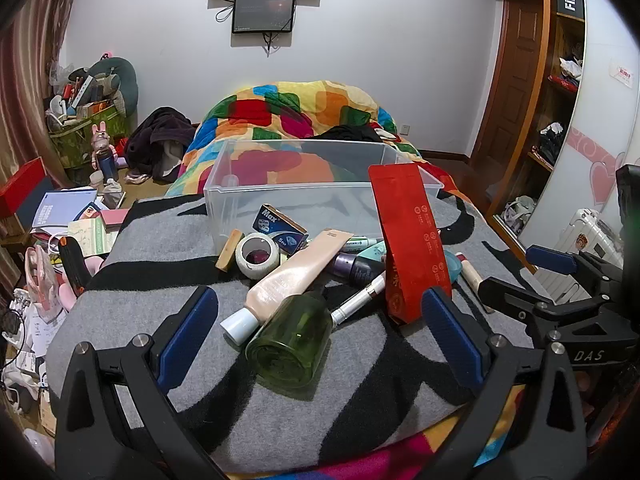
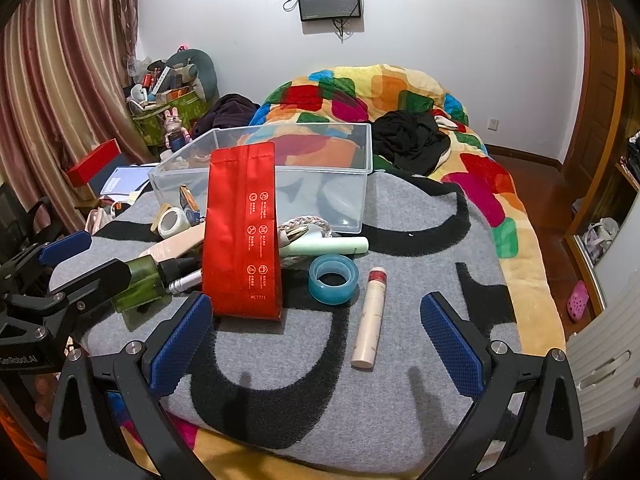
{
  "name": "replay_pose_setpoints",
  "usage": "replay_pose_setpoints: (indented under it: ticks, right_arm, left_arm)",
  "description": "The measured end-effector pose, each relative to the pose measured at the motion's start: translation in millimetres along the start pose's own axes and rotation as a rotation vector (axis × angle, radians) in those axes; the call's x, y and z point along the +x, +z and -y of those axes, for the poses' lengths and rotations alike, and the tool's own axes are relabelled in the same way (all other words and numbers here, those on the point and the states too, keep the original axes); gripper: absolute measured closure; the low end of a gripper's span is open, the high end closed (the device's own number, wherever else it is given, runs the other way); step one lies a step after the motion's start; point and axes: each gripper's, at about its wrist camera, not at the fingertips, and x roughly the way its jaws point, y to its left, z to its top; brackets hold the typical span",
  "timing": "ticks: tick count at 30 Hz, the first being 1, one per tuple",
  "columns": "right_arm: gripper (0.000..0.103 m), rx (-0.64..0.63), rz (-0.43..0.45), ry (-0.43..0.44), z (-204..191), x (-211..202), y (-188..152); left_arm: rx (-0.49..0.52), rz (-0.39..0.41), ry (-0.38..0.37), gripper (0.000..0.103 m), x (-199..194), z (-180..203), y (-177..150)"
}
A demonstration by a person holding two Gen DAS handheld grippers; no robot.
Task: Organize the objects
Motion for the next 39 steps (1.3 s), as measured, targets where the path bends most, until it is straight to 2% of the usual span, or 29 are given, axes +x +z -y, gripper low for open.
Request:
replay_pose_setpoints:
  ticks: [31, 39]
  right_arm:
    - [0.000, -0.001, -0.001, 0.011, -2.9, 0.5, -0.2]
    - [0.000, 0.004, -0.001, 0.016, -1.3, 4.3, -0.1]
  left_arm:
    - [0.013, 0.001, -0.004, 0.000, -2.8, 2.6, 1.6]
    - [-0.015, -0.018, -0.009, 0.000, 5.3, -4.6, 0.3]
